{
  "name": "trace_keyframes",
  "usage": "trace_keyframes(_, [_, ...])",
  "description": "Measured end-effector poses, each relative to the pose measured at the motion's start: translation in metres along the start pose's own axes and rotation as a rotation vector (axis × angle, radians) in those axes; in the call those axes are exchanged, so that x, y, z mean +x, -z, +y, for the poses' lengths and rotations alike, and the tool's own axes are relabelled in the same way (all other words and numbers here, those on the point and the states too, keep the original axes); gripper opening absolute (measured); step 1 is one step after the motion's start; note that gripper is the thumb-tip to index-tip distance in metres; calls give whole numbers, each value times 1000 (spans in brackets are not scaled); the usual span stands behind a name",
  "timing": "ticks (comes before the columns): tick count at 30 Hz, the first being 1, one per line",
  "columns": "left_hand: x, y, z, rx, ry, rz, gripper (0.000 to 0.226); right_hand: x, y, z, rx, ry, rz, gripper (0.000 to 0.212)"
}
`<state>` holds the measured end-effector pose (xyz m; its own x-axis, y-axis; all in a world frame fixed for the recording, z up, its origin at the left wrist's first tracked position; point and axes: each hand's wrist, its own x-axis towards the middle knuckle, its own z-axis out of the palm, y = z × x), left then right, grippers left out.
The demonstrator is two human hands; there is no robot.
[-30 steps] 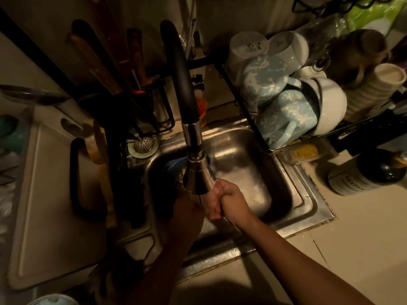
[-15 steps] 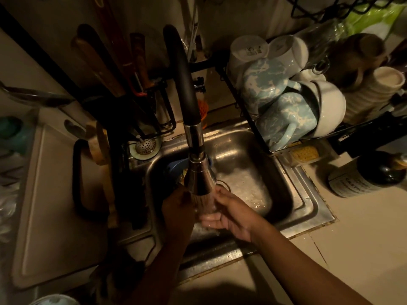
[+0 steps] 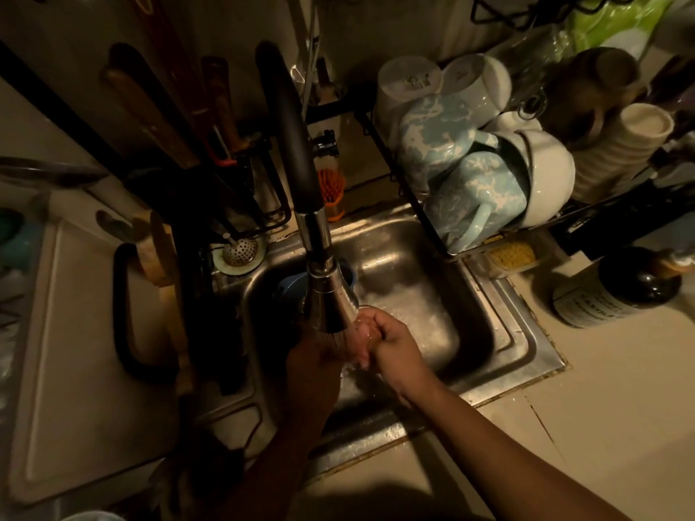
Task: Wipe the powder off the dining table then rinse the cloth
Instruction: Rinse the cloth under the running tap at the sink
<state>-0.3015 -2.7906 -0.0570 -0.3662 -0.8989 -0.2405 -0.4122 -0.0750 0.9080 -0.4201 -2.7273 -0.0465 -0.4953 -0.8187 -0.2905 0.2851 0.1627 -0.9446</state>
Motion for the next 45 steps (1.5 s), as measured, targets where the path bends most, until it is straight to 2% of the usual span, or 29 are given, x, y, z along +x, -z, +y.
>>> trace_keyframes(1, [-2, -1, 4, 1, 10, 10, 16, 1, -1, 2, -9, 9, 16, 24])
trace_keyframes(3, [-8, -5, 14, -22, 28, 34, 35, 4, -5, 1, 36, 39, 20, 6])
trace_keyframes(4, [-12, -7, 19, -38, 28, 37, 38, 5, -7, -1, 67, 49, 33, 6])
trace_keyframes(6, [-14, -10, 25, -60, 5, 30, 24, 8, -8, -4, 115, 47, 52, 12])
trace_keyframes(9, [-4, -9, 20, -40, 79, 23, 2, 4, -9, -12, 147, -10, 63, 5])
trace_keyframes(11, [5, -9, 17, 13, 131, 119, 16, 3, -6, -13, 99, -43, 12, 24])
trace_keyframes(13, [10, -7, 22, 77, 144, 241, 40, 2, -5, -15, 48, -97, -59, 19])
trace_keyframes(14, [10, -6, 27, 108, 132, 255, 41, 3, -5, -15, 35, -148, -91, 14])
trace_keyframes(17, [10, -9, 29, 161, 65, 214, 14, 4, -12, -17, 3, -231, -53, 12])
trace_keyframes(20, [13, -9, 15, 238, 4, 174, 28, 6, -13, -12, -75, -158, 3, 17])
trace_keyframes(24, [8, -7, 6, 249, 23, 125, 44, 10, -14, -7, -110, -154, 37, 28])
trace_keyframes(25, [5, -7, 6, 230, 33, 124, 40, 11, -16, -8, -120, -155, 44, 30])
trace_keyframes(28, [-3, -8, 17, 166, -29, 165, 5, 11, -14, -7, -127, -116, 22, 37])
trace_keyframes(30, [0, -3, 21, 153, -41, 154, 15, 10, -10, -13, -93, -88, -13, 44])
trace_keyframes(32, [6, 6, 26, 75, -6, 114, 38, 7, -4, -22, -44, -82, -76, 41])
trace_keyframes(34, [9, 16, 37, -119, 24, -1, 43, 3, 0, -31, 30, -125, -136, 19])
trace_keyframes(36, [10, 29, 45, -276, -4, -163, 35, 2, 4, -33, 159, -180, -168, 37])
trace_keyframes(39, [26, 46, 54, -338, -85, -257, 21, -1, 8, -38, 303, -205, -185, 53])
trace_keyframes(40, [31, 49, 59, -321, -120, -296, 30, -1, 9, -39, 327, -207, -191, 54])
trace_keyframes(42, [43, 55, 75, -241, -130, -362, 87, -4, 9, -43, 334, -210, -201, 53])
trace_keyframes(43, [49, 55, 83, -214, -128, -408, 103, -6, 9, -45, 326, -209, -203, 51])
trace_keyframes(44, [60, 55, 87, -179, -146, -473, 102, -7, 9, -47, 317, -212, -204, 48])
trace_keyframes(45, [75, 54, 89, -135, -140, -558, 82, -9, 8, -49, 305, -208, -206, 41])
